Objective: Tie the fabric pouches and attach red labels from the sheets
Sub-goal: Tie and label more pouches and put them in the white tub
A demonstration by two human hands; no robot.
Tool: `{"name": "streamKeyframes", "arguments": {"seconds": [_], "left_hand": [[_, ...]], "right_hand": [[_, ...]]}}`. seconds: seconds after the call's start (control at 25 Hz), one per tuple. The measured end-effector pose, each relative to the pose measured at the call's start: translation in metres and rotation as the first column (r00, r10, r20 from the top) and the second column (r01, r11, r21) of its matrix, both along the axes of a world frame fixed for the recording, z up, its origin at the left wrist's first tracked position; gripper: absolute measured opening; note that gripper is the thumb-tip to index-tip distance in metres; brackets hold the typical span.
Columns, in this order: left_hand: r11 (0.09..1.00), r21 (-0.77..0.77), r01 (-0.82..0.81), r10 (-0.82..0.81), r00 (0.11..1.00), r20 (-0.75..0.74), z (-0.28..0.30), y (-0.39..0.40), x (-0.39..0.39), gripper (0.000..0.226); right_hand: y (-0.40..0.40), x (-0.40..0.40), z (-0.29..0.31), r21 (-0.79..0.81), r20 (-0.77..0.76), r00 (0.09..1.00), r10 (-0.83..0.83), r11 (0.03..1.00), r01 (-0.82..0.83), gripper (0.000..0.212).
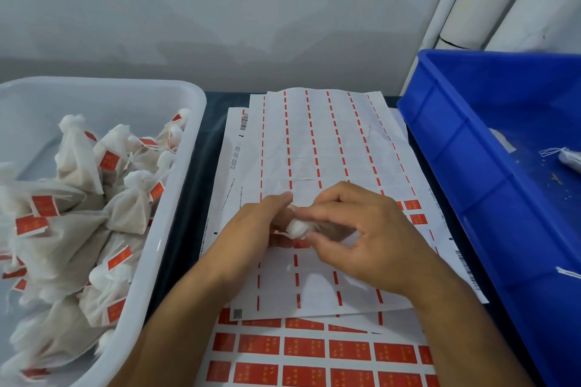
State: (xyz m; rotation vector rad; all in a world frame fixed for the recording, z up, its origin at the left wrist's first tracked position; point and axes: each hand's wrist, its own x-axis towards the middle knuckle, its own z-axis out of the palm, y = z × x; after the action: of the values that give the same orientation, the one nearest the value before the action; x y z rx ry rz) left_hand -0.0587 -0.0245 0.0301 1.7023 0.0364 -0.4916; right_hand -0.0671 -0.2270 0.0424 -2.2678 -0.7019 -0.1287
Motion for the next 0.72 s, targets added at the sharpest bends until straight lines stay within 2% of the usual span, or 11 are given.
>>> {"name": "streamKeyframes", "arguments": {"seconds": [0.16, 0.24, 0.36, 0.44, 0.48, 0.6, 0.72], "left_hand": [[0.989, -0.140, 0.053, -0.060, 0.997, -0.048, -0.001, 0.002, -0.001, 0.050], [0.990, -0.127, 0.063, -0.072, 0.995, -0.069, 0.000, 0.002, -0.002, 0.043], [0.998, -0.010, 0.061, -0.061, 0.996, -0.064, 0.006, 0.001, -0.005, 0.035], [0.995, 0.073, 0.075, -0.073, 0.997, -0.027, 0.010, 0.001, -0.005, 0.030], [0.993, 0.064, 0.099, -0.099, 0.995, -0.001, 0.012, 0.002, -0.006, 0.032], [0.987, -0.088, 0.137, -0.131, 0.989, 0.072, 0.018, 0.002, -0.008, 0.036], [0.990, -0.119, 0.076, -0.051, 0.978, 0.200, 0.017, -0.003, -0.008, 0.035]], "right_hand": [[-0.004, 0.004, -0.002, -0.075, 0.059, 0.997, -0.046, 0.996, 0.050, 0.038], [-0.006, 0.005, -0.004, -0.069, 0.061, 0.997, -0.057, 0.996, 0.061, 0.034], [-0.004, 0.005, -0.005, -0.013, 0.082, 0.994, -0.074, 0.997, 0.075, 0.027], [-0.003, 0.005, -0.004, 0.052, 0.091, 0.992, -0.090, 0.995, 0.086, 0.021], [-0.003, 0.004, -0.003, 0.089, 0.092, 0.991, -0.101, 0.992, 0.093, 0.017], [0.001, 0.001, 0.001, 0.173, 0.102, 0.985, -0.138, 0.978, 0.119, 0.011], [0.006, 0.000, 0.004, 0.219, 0.122, 0.978, -0.169, 0.966, 0.140, 0.009]]}}
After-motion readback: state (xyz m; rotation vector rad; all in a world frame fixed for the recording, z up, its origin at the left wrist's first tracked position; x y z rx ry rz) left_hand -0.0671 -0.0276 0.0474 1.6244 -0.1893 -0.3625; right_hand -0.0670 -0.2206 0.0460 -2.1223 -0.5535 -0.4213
